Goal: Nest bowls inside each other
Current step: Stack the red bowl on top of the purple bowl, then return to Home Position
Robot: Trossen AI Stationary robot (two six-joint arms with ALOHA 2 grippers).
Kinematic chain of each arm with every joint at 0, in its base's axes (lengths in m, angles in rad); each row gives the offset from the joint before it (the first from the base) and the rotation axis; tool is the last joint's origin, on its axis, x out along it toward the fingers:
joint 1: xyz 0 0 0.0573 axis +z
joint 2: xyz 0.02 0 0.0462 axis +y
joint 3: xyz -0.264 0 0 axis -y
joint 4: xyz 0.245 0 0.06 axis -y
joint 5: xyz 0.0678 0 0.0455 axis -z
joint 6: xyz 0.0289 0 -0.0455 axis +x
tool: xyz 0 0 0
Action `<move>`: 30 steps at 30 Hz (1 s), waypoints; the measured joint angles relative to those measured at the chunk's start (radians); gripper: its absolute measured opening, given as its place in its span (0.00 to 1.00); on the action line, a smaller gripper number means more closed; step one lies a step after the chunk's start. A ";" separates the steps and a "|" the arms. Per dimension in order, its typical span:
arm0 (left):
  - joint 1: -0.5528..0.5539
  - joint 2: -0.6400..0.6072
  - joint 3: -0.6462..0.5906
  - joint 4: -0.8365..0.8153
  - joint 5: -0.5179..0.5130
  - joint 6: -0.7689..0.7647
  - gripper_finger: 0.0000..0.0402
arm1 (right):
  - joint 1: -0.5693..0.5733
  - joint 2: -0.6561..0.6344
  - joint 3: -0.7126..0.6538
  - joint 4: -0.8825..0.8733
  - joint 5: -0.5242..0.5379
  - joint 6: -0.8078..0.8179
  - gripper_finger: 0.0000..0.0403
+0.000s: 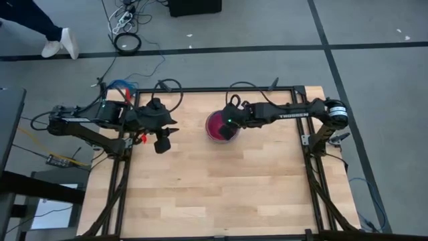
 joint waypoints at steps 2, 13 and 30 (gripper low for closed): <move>0.000 0.000 0.000 0.000 0.000 0.005 0.32 | 0.002 -0.002 0.000 0.003 -0.028 0.009 0.26; 0.000 -0.018 0.000 0.003 0.000 0.005 0.32 | 0.024 -0.002 0.000 -0.012 -0.070 0.038 0.38; 0.000 -0.023 0.000 -0.002 0.000 0.010 0.32 | 0.057 -0.223 0.000 -0.040 0.008 0.027 0.38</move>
